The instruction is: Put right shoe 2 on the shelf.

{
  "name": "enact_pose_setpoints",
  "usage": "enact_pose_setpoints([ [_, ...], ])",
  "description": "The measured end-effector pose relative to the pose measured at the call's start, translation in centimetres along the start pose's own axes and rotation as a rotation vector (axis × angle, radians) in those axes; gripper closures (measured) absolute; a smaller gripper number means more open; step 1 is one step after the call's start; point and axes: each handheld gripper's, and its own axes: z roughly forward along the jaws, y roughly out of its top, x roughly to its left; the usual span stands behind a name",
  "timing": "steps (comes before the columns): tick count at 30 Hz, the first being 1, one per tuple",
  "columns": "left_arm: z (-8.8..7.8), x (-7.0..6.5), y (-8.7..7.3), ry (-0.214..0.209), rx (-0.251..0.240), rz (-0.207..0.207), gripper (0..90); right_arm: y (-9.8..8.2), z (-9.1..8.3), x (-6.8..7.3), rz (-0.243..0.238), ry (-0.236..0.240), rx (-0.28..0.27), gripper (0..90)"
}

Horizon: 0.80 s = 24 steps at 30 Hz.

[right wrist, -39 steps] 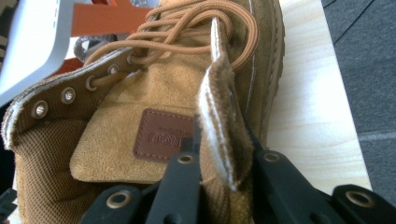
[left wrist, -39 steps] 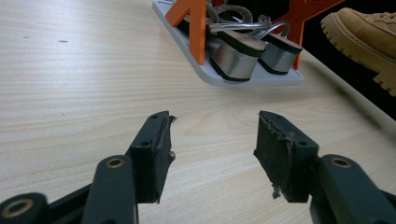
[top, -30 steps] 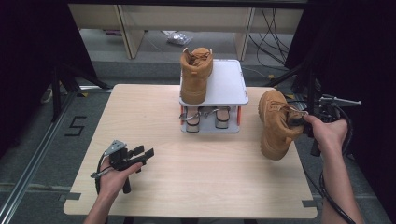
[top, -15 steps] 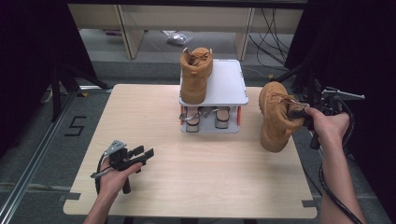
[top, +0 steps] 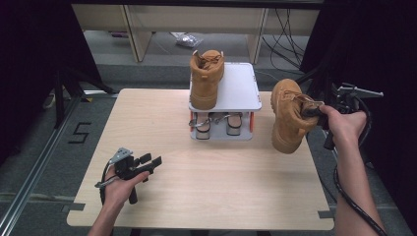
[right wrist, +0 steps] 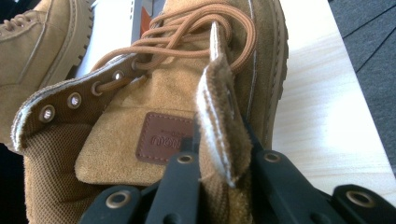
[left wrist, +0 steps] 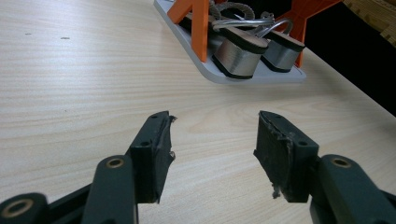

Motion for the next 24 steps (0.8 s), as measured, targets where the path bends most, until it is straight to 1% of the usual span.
enact_pose_setpoints([
  [1,0.0,0.0,0.0,-0.002,-0.002,0.000,44.7,0.1,-0.1,0.2,-0.009,-0.050,0.009,84.8],
  [2,0.0,0.0,0.0,-0.002,-0.001,0.001,44.7,0.0,0.3,0.2,-0.005,-0.015,-0.042,84.8],
  [3,0.0,0.0,0.0,-0.002,-0.001,0.000,44.7,0.1,0.2,0.4,0.000,-0.028,-0.034,84.8],
  [4,0.0,0.0,0.0,-0.002,-0.001,0.000,44.7,0.1,0.2,0.4,-0.001,-0.022,-0.037,84.8],
  [5,0.0,0.0,0.0,-0.001,0.001,0.002,44.7,0.3,-0.1,0.5,-0.004,-0.025,-0.006,84.7],
  [6,0.0,0.0,0.0,0.000,0.000,0.002,44.7,0.4,-0.1,0.7,-0.006,-0.050,0.003,84.7],
  [9,0.0,0.0,0.0,-0.001,-0.002,0.003,44.8,0.5,-0.1,1.0,-0.005,-0.039,-0.010,84.7],
  [10,0.0,0.0,0.0,-0.001,-0.002,0.004,44.8,0.5,0.0,1.0,-0.005,-0.013,-0.018,84.7],
  [11,0.0,0.0,0.0,0.000,-0.002,0.005,44.7,0.6,0.0,1.1,-0.008,-0.020,-0.017,84.7],
  [12,0.0,0.0,0.0,-0.001,-0.002,0.005,44.7,0.7,-0.1,1.2,-0.022,-0.029,-0.010,84.7],
  [13,0.0,0.0,0.0,-0.001,-0.002,0.004,44.8,0.7,0.0,1.3,-0.016,-0.018,-0.016,84.7],
  [14,0.0,0.0,0.0,-0.001,-0.001,0.004,44.7,0.8,0.1,1.2,-0.033,-0.014,-0.026,84.7],
  [15,0.0,0.0,0.0,-0.001,0.000,0.002,44.7,0.8,0.1,1.6,-0.007,-0.020,-0.023,84.7],
  [16,0.0,0.0,0.0,-0.002,0.001,0.003,44.7,0.9,0.0,1.7,-0.007,-0.021,-0.014,84.7],
  [17,0.0,0.0,0.0,-0.002,0.001,0.003,44.7,0.9,0.1,1.7,-0.025,-0.023,-0.023,84.7],
  [19,0.0,0.0,0.0,-0.002,0.002,0.003,44.7,1.0,0.1,1.8,-0.038,-0.010,-0.030,84.7],
  [20,0.0,0.0,0.0,-0.002,0.000,0.002,44.7,1.0,0.1,2.0,-0.021,-0.013,-0.022,84.7],
  [21,0.0,0.0,0.0,-0.001,0.000,0.002,44.7,1.1,0.0,2.1,-0.028,-0.007,-0.021,84.7],
  [22,0.0,0.1,0.0,-0.002,-0.002,0.001,44.7,1.1,0.1,2.2,-0.013,0.003,-0.029,84.6],
  [24,-0.1,0.0,0.0,0.001,-0.003,0.004,44.8,1.1,0.1,2.5,-0.020,-0.010,-0.023,84.6],
])
